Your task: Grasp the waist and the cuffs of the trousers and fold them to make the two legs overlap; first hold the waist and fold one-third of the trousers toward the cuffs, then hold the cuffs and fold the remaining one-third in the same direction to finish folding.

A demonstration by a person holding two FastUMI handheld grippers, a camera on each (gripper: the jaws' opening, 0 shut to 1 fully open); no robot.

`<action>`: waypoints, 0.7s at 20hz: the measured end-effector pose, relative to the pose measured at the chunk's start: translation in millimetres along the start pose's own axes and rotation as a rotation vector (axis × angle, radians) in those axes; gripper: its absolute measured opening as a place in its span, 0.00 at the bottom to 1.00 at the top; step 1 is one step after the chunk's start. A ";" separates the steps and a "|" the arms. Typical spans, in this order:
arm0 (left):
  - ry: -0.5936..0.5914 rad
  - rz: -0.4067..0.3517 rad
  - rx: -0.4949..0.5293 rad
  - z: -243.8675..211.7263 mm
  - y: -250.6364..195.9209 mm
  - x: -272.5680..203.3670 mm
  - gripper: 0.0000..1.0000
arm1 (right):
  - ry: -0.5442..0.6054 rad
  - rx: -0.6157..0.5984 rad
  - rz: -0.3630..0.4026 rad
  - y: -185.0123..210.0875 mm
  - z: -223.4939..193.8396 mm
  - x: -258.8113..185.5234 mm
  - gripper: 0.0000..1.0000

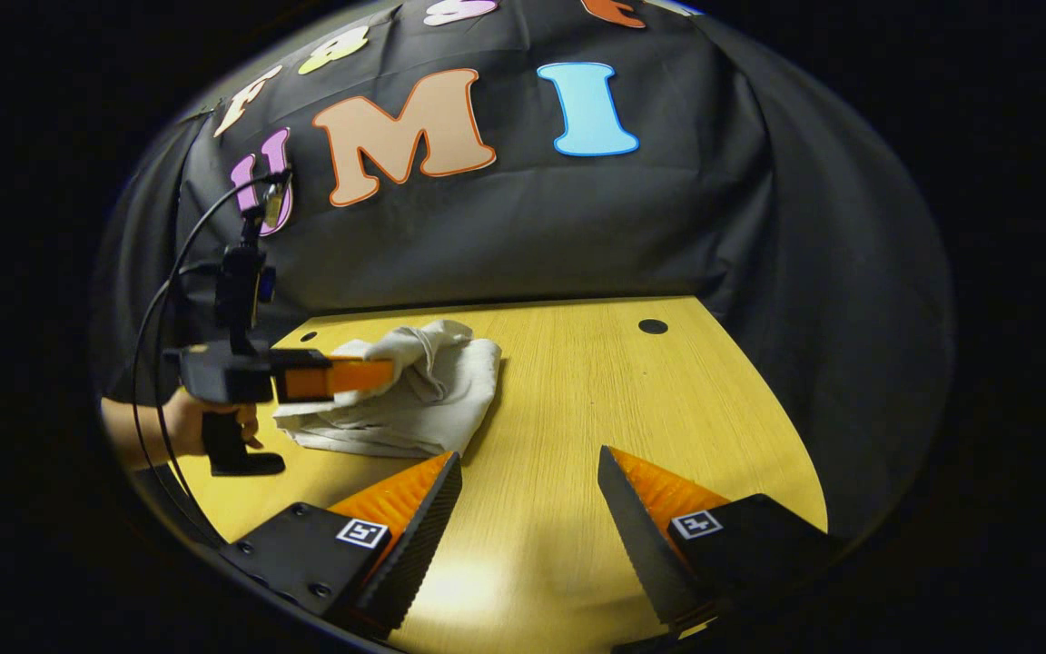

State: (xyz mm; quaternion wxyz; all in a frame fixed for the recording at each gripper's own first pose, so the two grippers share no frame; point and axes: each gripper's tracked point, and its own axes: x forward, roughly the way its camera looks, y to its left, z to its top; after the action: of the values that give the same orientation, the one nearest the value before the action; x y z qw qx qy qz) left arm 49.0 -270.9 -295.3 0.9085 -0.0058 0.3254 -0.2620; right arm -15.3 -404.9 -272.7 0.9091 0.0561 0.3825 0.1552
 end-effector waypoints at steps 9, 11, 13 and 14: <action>-0.058 0.035 0.062 13.0 -3.9 -55.7 0.78 | -0.145 -0.006 0.043 47.6 71.0 13.8 0.97; -0.157 0.106 0.091 35.5 16.2 -95.9 0.94 | -0.220 -0.012 0.039 66.4 98.0 11.0 0.97; -0.253 0.219 0.080 52.3 50.1 -145.7 0.94 | -0.302 -0.016 0.036 85.5 127.6 0.9 0.97; -0.303 0.282 0.068 64.7 73.0 -171.8 0.97 | -0.347 -0.022 0.021 92.0 141.2 -3.9 0.97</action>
State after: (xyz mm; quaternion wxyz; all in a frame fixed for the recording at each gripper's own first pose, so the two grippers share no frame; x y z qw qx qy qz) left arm 10.1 -135.8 -156.5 0.9744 0.0310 0.1737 -0.1393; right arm 60.8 -316.8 -150.7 0.9604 0.0761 0.2173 0.1567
